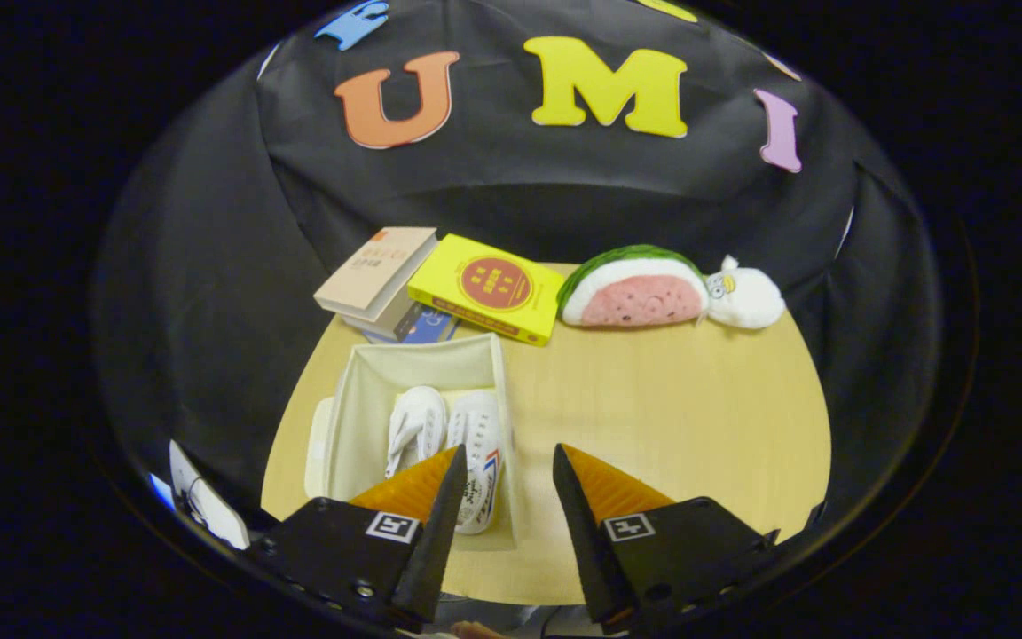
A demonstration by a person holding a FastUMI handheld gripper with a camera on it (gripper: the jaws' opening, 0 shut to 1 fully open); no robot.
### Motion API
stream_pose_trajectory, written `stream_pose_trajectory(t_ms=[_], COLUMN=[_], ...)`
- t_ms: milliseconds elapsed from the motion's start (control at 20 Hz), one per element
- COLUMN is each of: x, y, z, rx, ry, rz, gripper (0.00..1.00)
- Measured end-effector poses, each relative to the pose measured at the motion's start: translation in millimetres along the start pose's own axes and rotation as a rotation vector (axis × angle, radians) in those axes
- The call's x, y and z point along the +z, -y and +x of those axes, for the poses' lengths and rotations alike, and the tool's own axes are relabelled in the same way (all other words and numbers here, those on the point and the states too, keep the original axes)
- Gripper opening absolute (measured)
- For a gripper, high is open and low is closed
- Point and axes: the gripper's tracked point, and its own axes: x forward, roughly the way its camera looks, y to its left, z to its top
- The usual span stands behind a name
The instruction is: Open the storage box then place both shoes into the box .Put the left shoe in first, then the right shoe, with the right side of both shoes facing outward in a uniform manner.
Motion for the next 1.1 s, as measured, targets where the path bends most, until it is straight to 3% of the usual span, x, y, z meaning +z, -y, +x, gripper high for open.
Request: stream_pose_trajectory(t_ms=[150, 300, 400, 600, 750, 900, 1100], x=[16.2, 36.8, 50.1, 55.9, 45.4, 45.8, 46.7], y=[29.4, 49.8, 62.8, 83.2, 78.0, 74.1, 92.8], z=[-49.5, -109.8, -150.6, -223.0, -268.1, -294.1, -311.3], rx=[-0.064, -0.105, -0.129, -0.172, -0.154, -0.103, -0.142], ry=[0.113, 0.270, 0.385, 0.555, 0.674, 0.803, 0.885], rz=[0.005, -0.005, -0.010, -0.019, -0.029, 0.005, 0.030], gripper=[0.80, 0.88, 0.98, 0.97, 0.97, 0.96, 0.96])
